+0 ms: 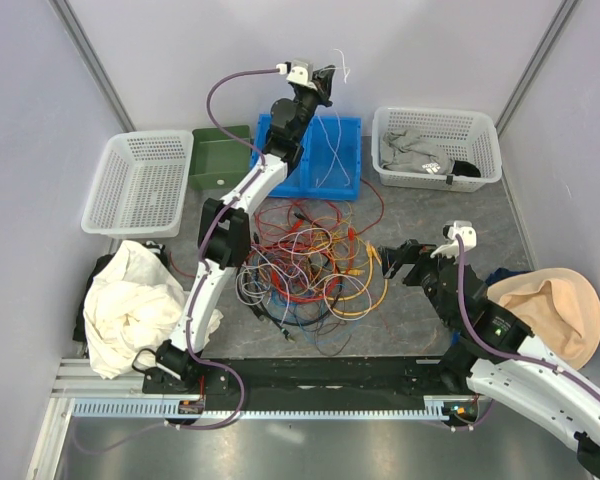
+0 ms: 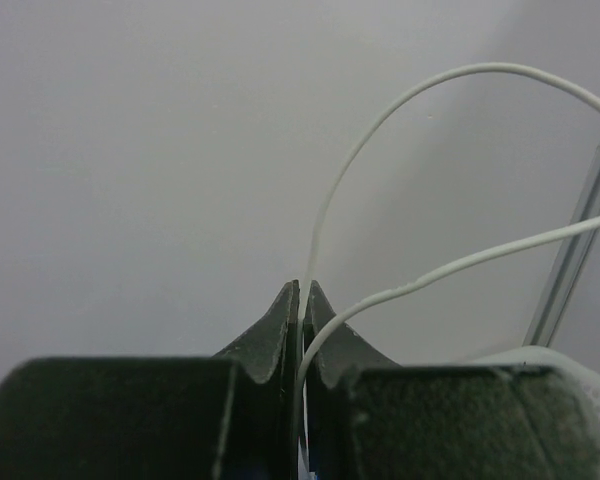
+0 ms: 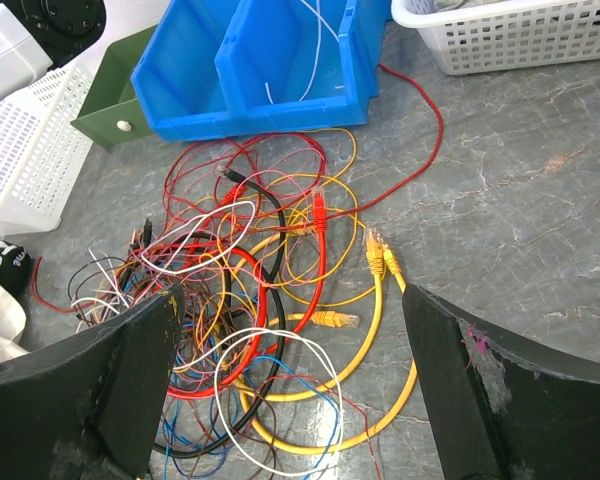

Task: Untangle the cables

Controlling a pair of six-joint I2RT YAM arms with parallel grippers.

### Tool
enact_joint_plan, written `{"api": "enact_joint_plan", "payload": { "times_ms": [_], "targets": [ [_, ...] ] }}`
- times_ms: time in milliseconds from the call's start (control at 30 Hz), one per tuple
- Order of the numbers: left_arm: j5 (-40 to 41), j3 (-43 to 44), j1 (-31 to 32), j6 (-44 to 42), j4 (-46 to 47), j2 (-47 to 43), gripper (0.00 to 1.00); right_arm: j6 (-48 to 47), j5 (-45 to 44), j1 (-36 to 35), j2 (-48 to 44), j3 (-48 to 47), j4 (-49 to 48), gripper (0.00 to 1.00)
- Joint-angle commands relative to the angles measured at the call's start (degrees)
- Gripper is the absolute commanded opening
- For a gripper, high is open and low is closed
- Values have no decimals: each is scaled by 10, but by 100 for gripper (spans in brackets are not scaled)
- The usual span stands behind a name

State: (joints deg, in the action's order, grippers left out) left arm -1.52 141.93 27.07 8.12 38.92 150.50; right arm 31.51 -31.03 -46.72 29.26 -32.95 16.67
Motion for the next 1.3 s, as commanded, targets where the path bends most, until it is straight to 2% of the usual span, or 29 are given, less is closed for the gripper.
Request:
{"api": "enact_joint_plan", "payload": {
  "times_ms": [0, 233, 367, 567, 667, 700, 733, 867, 967, 1033, 1200, 1267],
  "targets": [
    [3, -20, 1, 37, -33, -16, 10, 1, 2, 0, -11, 10, -21, 98],
    [12, -46, 43, -75, -148, -32, 11, 13, 11, 0, -30, 13, -18, 98],
    [45, -46, 53, -87, -221, -49, 39, 20, 17, 0, -42, 15, -16, 98],
    [93, -49, 50, -29, -327, -85, 46, 22, 25, 0, -45, 10, -15, 98],
    [100, -57, 48, -11, -359, -103, 46, 25, 26, 0, -46, 10, -15, 98],
    [106, -59, 48, -9, -375, -110, 43, 29, 27, 0, -46, 11, -16, 98],
    [110, -57, 47, -6, -383, -113, 33, 32, 29, 0, -46, 12, -15, 98],
    [122, -64, 44, 22, -438, -126, 20, 41, 31, 0, -48, 14, -14, 98],
    [115, -76, 43, 23, -456, -132, 20, 46, 32, 0, -50, 15, -13, 98],
    [105, -75, 43, 23, -467, -125, 25, 49, 33, 0, -49, 15, -12, 98],
    [73, -73, 44, 28, -477, -111, 25, 58, 38, 0, -49, 17, -12, 98],
    [63, -71, 43, 26, -479, -102, 29, 58, 38, 0, -48, 18, -11, 98]
  ]
}}
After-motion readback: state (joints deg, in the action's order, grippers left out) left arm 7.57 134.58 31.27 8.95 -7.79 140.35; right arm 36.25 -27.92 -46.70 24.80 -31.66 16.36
